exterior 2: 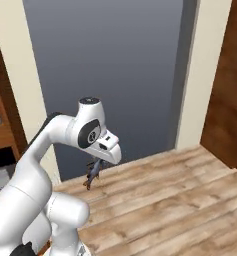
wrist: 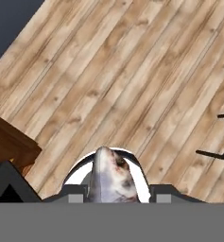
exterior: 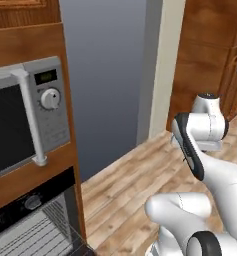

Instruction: Place the fish on the rack of the oven, and slide the rack back inside. Close the oven door.

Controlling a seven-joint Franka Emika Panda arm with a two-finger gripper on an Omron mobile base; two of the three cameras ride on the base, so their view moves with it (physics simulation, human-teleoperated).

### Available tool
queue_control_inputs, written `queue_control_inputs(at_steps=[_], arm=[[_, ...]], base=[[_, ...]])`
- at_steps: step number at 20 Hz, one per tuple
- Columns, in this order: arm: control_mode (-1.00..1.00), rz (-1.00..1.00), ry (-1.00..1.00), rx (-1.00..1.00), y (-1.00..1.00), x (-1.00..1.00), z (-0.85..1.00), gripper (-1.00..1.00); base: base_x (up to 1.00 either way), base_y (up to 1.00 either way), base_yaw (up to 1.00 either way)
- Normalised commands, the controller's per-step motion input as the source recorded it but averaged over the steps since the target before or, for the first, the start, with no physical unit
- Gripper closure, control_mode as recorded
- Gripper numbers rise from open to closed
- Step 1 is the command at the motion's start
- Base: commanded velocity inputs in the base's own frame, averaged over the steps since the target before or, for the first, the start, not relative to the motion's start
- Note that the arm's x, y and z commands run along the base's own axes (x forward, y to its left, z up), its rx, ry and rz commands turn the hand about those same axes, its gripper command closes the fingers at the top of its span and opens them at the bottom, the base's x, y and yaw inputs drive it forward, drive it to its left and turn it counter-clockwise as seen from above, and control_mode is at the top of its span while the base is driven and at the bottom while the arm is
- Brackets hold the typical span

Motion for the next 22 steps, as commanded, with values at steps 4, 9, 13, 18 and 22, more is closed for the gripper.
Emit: queue_control_inputs(at_steps=[4,9,13,18,22], arm=[[1.00,0.00,0.00,0.00,0.00,0.00,0.00,1.00],[1.00,0.00,0.00,0.00,0.00,0.00,0.00,1.00],[1.00,0.00,0.00,0.00,0.00,0.00,0.00,1.00],[1.00,0.00,0.00,0.00,0.00,0.00,0.00,1.00],[1.00,0.00,0.00,0.00,0.00,0.00,0.00,1.00]], base=[[0.45,-0.12,0.85],[0.46,-0.22,0.80],[0.41,-0.25,0.79],[0.39,-0.23,0.79],[0.39,-0.17,0.79]])
